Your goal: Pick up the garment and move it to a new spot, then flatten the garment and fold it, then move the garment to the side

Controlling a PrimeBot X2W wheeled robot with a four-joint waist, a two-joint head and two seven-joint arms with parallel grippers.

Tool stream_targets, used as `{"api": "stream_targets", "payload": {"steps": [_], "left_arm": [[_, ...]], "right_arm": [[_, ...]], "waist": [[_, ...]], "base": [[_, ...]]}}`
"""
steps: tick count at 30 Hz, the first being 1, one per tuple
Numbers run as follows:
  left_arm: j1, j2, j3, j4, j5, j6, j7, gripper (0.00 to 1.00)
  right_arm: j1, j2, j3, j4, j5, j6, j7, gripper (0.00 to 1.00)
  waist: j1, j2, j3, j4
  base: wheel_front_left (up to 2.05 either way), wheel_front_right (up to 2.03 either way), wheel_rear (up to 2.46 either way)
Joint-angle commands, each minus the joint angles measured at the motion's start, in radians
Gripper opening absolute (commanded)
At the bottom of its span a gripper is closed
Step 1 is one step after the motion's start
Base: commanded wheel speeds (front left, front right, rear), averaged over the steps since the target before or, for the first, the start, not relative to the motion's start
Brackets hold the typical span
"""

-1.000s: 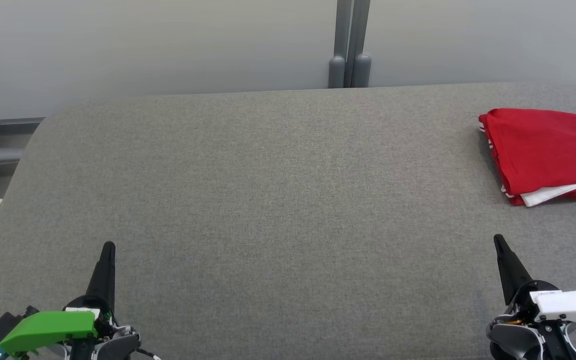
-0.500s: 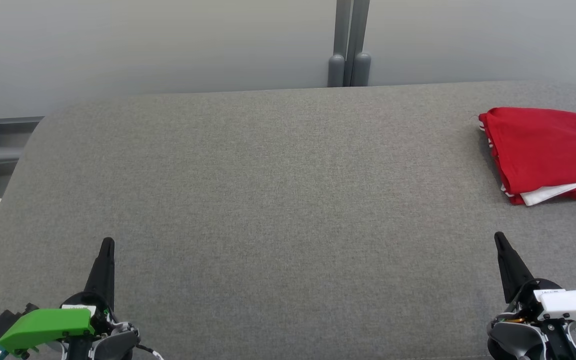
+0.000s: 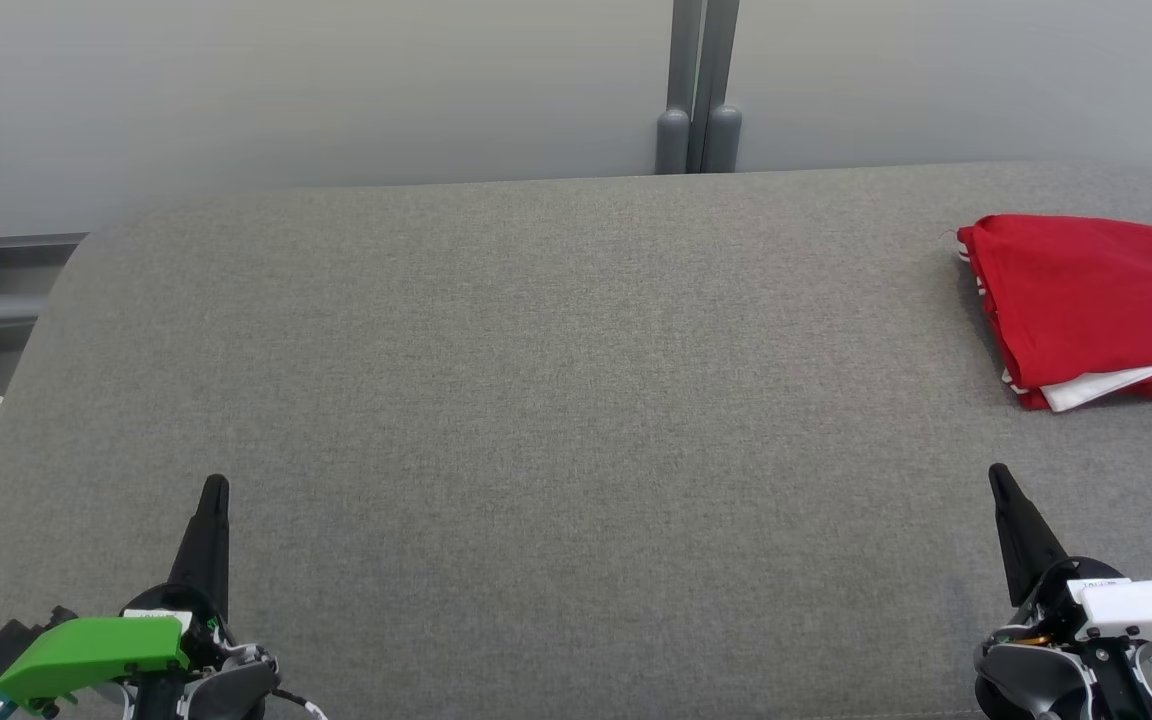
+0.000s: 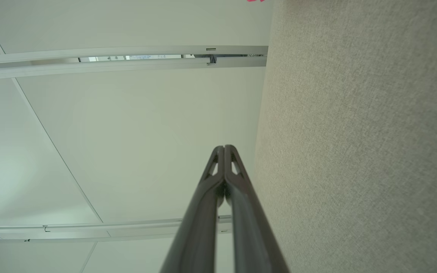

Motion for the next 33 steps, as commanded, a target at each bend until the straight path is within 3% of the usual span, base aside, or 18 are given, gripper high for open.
{"api": "stream_targets", "payload": {"steps": [1, 33], "left_arm": [[-0.011, 0.003, 0.003, -0.004, -0.004, -0.001, 0.003, 0.0], [-0.011, 0.003, 0.003, -0.004, -0.004, -0.001, 0.003, 0.0]], "right_arm": [[-0.007, -0.004, -0.003, -0.005, 0.003, 0.0, 0.001, 0.0], [-0.007, -0.004, -0.003, -0.005, 0.003, 0.0, 0.001, 0.0]], "waist": [[0.0, -0.0001, 0.0, 0.0], [0.0, -0.0001, 0.0, 0.0]], "base": [[0.0, 0.0, 0.0], [0.0, 0.0, 0.0]]}}
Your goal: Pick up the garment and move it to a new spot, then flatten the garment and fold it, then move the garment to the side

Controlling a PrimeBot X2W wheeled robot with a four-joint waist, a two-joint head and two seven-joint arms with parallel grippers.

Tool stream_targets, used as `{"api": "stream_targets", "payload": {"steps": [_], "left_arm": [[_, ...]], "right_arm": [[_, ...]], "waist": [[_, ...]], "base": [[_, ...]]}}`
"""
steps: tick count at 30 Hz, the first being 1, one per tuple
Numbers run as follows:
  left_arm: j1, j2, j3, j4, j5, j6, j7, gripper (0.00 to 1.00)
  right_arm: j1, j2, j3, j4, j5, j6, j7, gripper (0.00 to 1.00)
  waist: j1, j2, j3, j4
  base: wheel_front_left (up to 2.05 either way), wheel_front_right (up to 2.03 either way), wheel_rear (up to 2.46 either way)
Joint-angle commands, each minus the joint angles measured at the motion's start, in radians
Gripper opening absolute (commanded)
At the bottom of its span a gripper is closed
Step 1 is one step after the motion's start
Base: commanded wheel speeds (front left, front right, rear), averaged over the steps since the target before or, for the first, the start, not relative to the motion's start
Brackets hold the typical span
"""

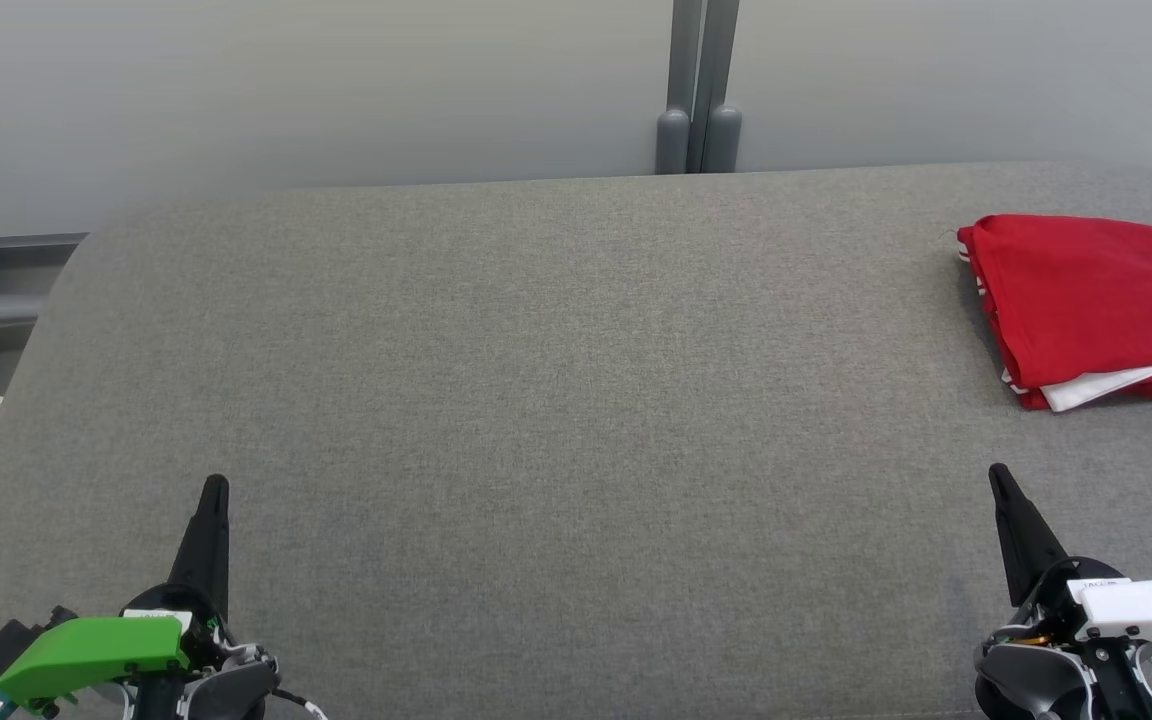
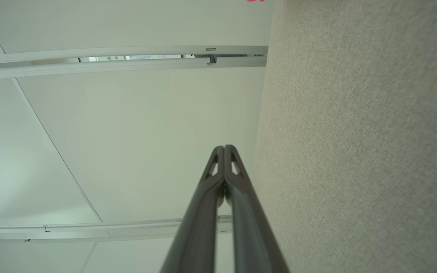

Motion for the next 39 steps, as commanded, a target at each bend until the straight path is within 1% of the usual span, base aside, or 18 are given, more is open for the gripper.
{"api": "stream_targets", "payload": {"steps": [1, 39], "left_arm": [[-0.011, 0.003, 0.003, -0.004, -0.003, -0.001, 0.003, 0.0], [-0.011, 0.003, 0.003, -0.004, -0.004, -0.001, 0.003, 0.0]], "right_arm": [[-0.007, -0.004, -0.002, -0.005, 0.003, 0.0, 0.001, 0.0], [-0.007, -0.004, -0.002, -0.005, 0.003, 0.0, 0.001, 0.0]], "waist": [[0.0, -0.0001, 0.0, 0.0], [0.0, -0.0001, 0.0, 0.0]], "base": [[0.0, 0.0, 0.0], [0.0, 0.0, 0.0]]}}
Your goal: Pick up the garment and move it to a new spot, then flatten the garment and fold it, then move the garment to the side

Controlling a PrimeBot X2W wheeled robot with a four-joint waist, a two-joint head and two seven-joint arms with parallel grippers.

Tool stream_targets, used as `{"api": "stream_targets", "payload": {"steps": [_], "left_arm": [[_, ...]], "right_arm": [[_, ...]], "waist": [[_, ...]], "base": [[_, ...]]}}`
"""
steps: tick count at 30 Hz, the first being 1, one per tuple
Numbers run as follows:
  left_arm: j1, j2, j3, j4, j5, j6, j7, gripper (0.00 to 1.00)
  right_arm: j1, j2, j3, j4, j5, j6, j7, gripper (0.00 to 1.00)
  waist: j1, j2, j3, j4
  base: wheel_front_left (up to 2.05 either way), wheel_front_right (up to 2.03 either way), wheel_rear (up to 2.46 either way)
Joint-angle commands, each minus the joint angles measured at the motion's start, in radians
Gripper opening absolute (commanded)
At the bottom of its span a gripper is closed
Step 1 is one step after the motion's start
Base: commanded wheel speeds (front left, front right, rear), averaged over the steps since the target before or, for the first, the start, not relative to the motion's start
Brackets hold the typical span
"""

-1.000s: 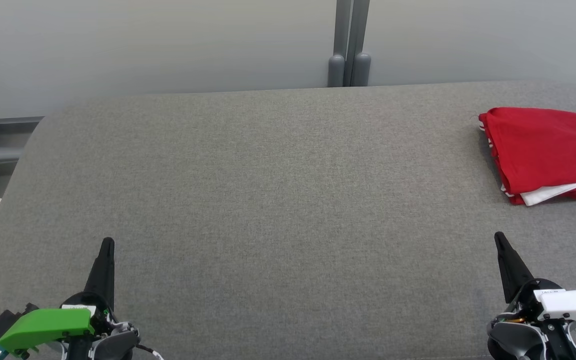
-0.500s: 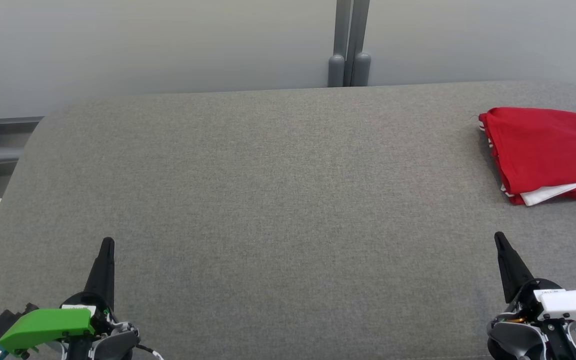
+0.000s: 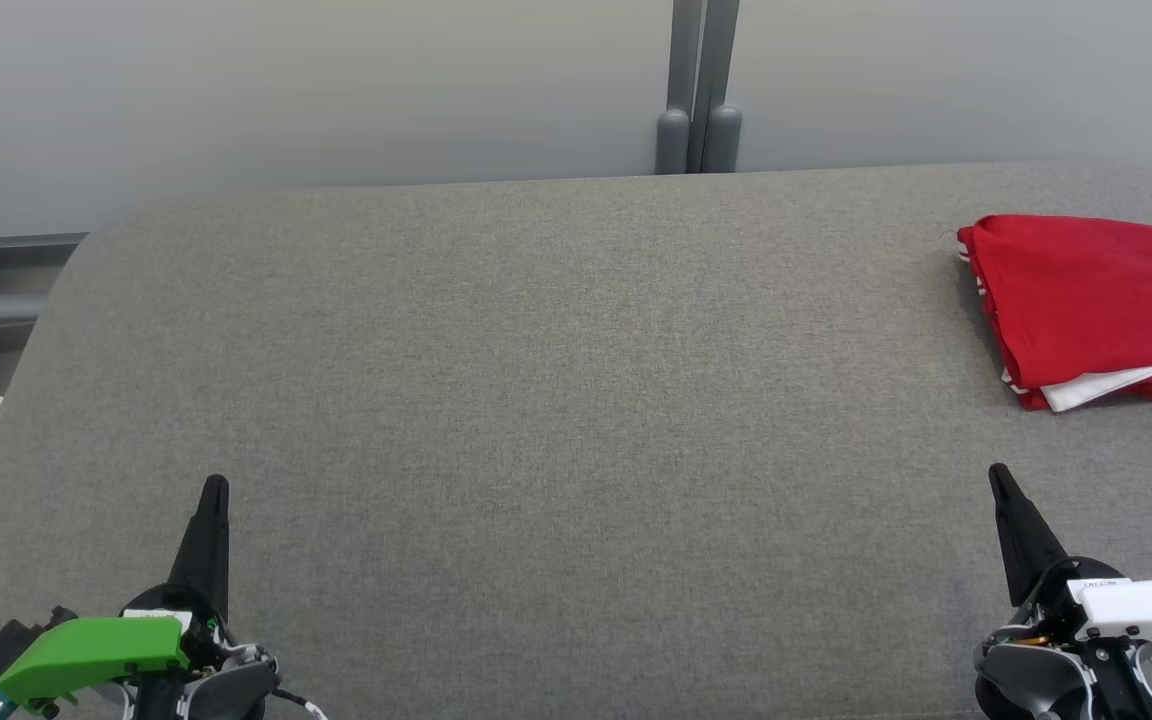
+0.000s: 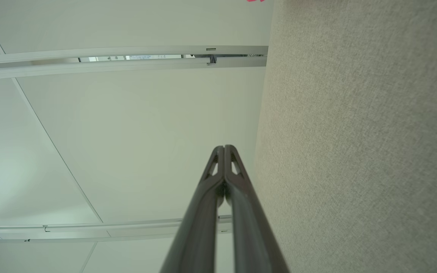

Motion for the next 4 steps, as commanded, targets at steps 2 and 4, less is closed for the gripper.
{"api": "stream_targets", "payload": {"steps": [2, 4], "left_arm": [[-0.011, 0.003, 0.003, -0.004, -0.003, -0.001, 0.003, 0.0], [-0.011, 0.003, 0.003, -0.004, -0.003, -0.001, 0.003, 0.0]], "right_arm": [[-0.007, -0.004, -0.002, -0.005, 0.003, 0.0, 0.001, 0.0], [-0.007, -0.004, -0.002, -0.005, 0.003, 0.0, 0.001, 0.0]], "waist": [[0.0, 0.0, 0.0, 0.0], [0.0, 0.0, 0.0, 0.0]], "base": [[0.0, 0.0, 0.0], [0.0, 0.0, 0.0]]}}
